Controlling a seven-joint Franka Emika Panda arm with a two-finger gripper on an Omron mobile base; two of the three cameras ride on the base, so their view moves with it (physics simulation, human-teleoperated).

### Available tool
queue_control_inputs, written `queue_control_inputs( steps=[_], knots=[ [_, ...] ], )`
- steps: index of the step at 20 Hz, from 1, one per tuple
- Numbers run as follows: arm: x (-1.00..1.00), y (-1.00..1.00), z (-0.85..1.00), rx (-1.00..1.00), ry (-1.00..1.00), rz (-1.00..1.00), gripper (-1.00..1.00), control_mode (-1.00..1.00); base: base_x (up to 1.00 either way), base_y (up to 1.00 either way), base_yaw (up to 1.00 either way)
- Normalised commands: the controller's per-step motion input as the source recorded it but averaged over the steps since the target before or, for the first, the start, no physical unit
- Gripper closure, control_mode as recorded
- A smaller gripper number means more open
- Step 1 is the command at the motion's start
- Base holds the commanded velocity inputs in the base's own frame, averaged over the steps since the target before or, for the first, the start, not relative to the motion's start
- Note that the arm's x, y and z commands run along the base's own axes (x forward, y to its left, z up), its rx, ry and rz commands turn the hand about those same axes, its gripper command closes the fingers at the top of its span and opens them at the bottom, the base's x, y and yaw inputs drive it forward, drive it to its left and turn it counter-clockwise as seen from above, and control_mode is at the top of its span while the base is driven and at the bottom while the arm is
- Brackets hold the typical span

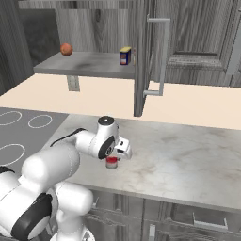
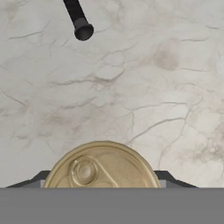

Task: Pick the cans from the counter and place them in their designated side in the cabinet.

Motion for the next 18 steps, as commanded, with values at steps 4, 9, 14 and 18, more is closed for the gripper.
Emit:
queue_control_inputs(
  steps=[4,9,14,18],
  knots=[
    [0.00,0.00,0.38,0.01,0.00,0.00,1.00,-1.00,0.00,0.00,0.00],
    [-0.01,0.00,0.34,0.01,0.00,0.00,1.00,-1.00,0.00,0.00,0.00],
    [-0.01,0.00,0.35,0.01,0.00,0.00,1.00,-1.00,0.00,0.00,0.00],
    [-0.04,0.00,0.33,0.02,0.00,0.01,1.00,-1.00,0.00,0.00,0.00]
  ],
)
